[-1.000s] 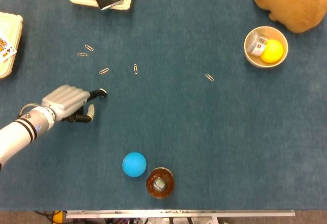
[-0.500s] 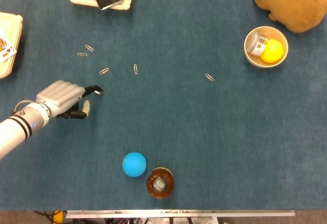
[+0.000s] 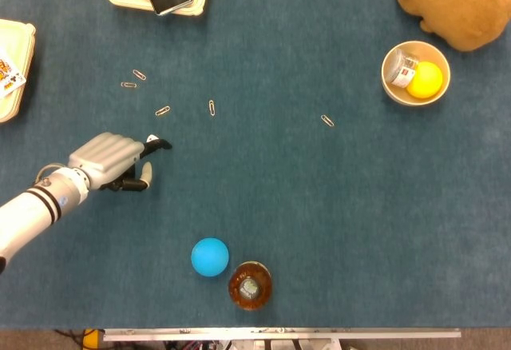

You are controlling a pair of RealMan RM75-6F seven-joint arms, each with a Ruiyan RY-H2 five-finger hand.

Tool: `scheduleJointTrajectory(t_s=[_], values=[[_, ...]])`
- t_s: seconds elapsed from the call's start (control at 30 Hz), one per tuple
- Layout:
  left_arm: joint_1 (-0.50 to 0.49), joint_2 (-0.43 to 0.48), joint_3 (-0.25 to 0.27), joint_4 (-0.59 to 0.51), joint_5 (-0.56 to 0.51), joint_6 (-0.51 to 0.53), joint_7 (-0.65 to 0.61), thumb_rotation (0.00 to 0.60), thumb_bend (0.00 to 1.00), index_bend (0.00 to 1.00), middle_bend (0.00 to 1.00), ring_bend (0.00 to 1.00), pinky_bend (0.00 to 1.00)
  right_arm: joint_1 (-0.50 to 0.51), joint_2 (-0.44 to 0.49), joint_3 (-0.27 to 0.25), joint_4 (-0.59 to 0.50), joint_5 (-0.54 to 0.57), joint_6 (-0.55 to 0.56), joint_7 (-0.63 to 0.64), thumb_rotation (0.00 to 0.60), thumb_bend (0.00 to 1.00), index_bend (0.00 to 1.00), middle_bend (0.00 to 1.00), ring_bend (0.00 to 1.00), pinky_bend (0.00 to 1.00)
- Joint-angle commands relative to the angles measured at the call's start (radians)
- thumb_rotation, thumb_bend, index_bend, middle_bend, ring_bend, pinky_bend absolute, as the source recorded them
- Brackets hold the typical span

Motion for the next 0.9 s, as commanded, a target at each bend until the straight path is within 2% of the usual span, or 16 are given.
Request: scheduleJointTrajectory(t_s=[0.03, 0.9], values=[[-0.001, -0.018, -0.003, 0.019, -0.01, -0.009, 0.0, 0.2, 0.73, 0.11, 1.0, 1.0, 1.0, -0.002, 0.002, 0.0, -0.001, 0.0, 0.003, 0.0, 0.6, 0.29, 0.38, 0.29, 0.17, 0.32], [-0.003, 0.014, 0.002, 0.049, -0.03, -0.035, 0.009, 0.209, 0.73, 0.11, 1.0, 1.0, 1.0, -0.007, -0.001, -0.002, -0.008, -0.003, 0.006, -0.012, 0.6, 0.29, 0.38, 0.29, 0.17, 0.32]])
